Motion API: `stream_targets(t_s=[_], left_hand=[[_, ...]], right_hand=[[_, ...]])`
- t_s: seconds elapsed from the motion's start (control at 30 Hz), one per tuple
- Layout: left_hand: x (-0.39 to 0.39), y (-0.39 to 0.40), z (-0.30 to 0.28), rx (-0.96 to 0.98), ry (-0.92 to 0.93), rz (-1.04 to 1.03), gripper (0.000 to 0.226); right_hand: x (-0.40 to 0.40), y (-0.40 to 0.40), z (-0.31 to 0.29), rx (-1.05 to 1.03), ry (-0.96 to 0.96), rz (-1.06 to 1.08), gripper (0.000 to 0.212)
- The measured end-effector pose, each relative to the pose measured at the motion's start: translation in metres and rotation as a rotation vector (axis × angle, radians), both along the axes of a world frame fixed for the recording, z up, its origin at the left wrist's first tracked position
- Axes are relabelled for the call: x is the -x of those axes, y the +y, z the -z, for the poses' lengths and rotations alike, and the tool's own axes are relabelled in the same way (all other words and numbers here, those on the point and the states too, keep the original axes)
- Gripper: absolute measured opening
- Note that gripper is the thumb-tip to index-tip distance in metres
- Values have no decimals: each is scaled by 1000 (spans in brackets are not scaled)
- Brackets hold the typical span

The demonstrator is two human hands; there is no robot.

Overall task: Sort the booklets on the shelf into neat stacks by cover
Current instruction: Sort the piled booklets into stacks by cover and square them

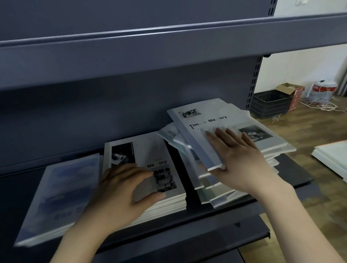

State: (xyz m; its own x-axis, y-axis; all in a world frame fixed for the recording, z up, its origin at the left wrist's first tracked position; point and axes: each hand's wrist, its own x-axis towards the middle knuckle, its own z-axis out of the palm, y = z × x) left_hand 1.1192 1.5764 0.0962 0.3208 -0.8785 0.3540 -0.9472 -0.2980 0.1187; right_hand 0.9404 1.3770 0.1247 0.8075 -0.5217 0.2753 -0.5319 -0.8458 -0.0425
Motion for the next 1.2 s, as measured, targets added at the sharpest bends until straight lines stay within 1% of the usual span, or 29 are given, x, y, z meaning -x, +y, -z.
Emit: stream_targets(t_s=[0.03,0.1,0.2,0.3,0.37,0.47,0.53,0.6,0.7,0.77,0.87,0.9,0.93,1.03,1.07,1.13,1.2], left_hand=[[1,0,0,-13,8,-10,77],[2,1,1,-36,38,-36,80],[4,4,1,-28,67,-57,83],[6,10,1,0,93,-84,85],[5,16,1,-23,94,-116,85],[0,28,0,-66,133,-195,87],[0,36,-2,-45,171,-251,85],[0,44,-4,-21,195,-291,85],[-5,54,-3,2,183,-340,83],[-11,63,1,20,131,-385,79],[-19,77,7,11,79,-433,75],[-21,81,9,6,65,-449,74],[-22,84,9,-7,59,-471,71],[-27,91,13,-51,96,-537,48],[-29,93,15,-47,107,-545,45],[-30,97,18,-32,107,-546,49],[-30,100,21,-29,126,-544,47]], right_hand=[[-1,0,3,35,-23,-6,77],[-5,1,8,67,-128,-36,74],[-9,8,8,149,-252,-71,67],[-12,19,12,133,-336,-101,73],[-16,25,17,147,-368,-91,74],[-24,43,11,142,-483,-122,61],[-30,58,6,140,-596,-169,61],[-38,73,5,160,-690,-209,57],[-53,99,9,211,-764,-268,50],[-65,116,16,237,-762,-315,49],[-81,135,33,244,-743,-365,37],[-85,138,38,241,-726,-363,36],[-89,141,43,237,-701,-356,38],[-96,148,57,215,-630,-323,43],[-97,149,61,209,-612,-304,43],[-102,148,67,183,-566,-255,45],[-108,147,68,145,-513,-212,48]])
